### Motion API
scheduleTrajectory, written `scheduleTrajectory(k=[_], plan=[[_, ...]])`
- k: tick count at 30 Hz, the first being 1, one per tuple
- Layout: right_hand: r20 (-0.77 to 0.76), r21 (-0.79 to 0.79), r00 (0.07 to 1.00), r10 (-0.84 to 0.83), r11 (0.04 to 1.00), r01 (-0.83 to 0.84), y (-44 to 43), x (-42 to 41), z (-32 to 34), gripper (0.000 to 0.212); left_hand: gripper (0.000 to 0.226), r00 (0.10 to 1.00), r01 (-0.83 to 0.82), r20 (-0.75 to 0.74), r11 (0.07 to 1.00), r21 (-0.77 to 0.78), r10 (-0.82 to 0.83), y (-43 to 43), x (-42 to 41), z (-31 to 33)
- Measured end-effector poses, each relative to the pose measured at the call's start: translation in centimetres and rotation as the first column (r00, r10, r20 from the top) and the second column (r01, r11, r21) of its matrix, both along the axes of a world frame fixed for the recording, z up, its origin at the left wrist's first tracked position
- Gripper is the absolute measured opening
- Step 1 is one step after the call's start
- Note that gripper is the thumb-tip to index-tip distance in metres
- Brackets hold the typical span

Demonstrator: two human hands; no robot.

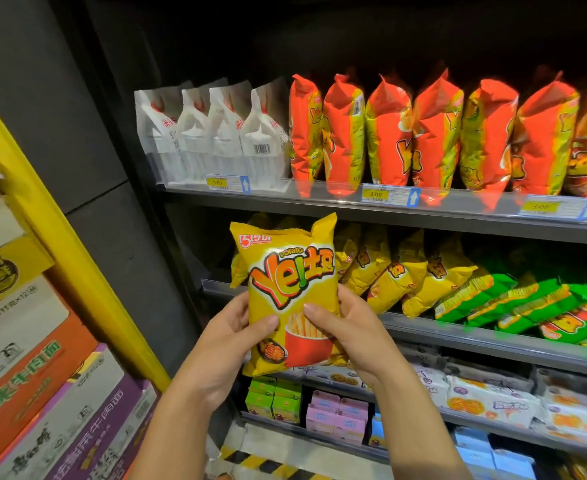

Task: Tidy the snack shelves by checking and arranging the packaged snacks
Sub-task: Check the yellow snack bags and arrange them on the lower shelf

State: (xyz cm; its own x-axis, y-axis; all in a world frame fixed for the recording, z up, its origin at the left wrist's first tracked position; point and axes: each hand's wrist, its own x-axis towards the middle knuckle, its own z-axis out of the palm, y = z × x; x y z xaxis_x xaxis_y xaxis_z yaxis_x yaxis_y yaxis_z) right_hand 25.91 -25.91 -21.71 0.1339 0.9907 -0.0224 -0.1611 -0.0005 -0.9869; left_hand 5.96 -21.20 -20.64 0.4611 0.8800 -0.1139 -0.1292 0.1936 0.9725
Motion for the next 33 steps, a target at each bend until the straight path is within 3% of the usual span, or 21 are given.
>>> scheduleTrajectory(k=[9,13,16,19,23,26,29,33], plan=[[0.146,-0.059,0.989,0.033,0.998,-0.025,5.8,-1.8,-2.8,0.081,0.042,0.958,-0.277,-0.081,0.961,0.002,0.276,4.7,-2.7,-2.6],[0.39,-0.061,0.921,-0.027,0.997,0.055,8.9,-2.8,-2.8,0.077,0.045,0.796,-0.478,-0.294,0.847,0.231,0.529,8.6,-4.6,-4.8],[0.672,-0.011,0.739,-0.033,0.998,0.055,11.7,-3.4,-3.1,0.077,0.049,0.662,-0.533,-0.371,0.757,0.378,0.651,11.7,-5.3,-6.6],[0.899,0.029,0.436,-0.031,1.0,0.012,15.1,-3.9,-3.6,0.078,0.054,0.611,-0.572,-0.375,0.716,0.401,0.698,14.4,-5.1,-7.7],[0.992,0.115,0.055,-0.112,0.992,-0.058,20.1,-4.1,-4.9,0.078,0.059,0.605,-0.567,-0.336,0.686,0.456,0.722,17.6,-3.9,-8.8],[0.978,0.133,-0.154,-0.143,0.989,-0.069,23.3,-4.2,-5.7,0.08,0.062,0.631,-0.553,-0.307,0.691,0.466,0.712,20.4,-2.8,-9.7],[0.956,0.096,-0.273,-0.111,0.993,-0.068,25.5,-4.5,-5.3,0.08,0.064,0.64,-0.559,-0.287,0.688,0.463,0.713,23.0,-1.7,-10.3],[0.969,-0.023,-0.247,0.014,0.999,-0.034,28.4,-5.0,-4.5,0.066,0.067,0.635,-0.56,-0.291,0.686,0.464,0.716,25.9,-0.2,-11.4]])
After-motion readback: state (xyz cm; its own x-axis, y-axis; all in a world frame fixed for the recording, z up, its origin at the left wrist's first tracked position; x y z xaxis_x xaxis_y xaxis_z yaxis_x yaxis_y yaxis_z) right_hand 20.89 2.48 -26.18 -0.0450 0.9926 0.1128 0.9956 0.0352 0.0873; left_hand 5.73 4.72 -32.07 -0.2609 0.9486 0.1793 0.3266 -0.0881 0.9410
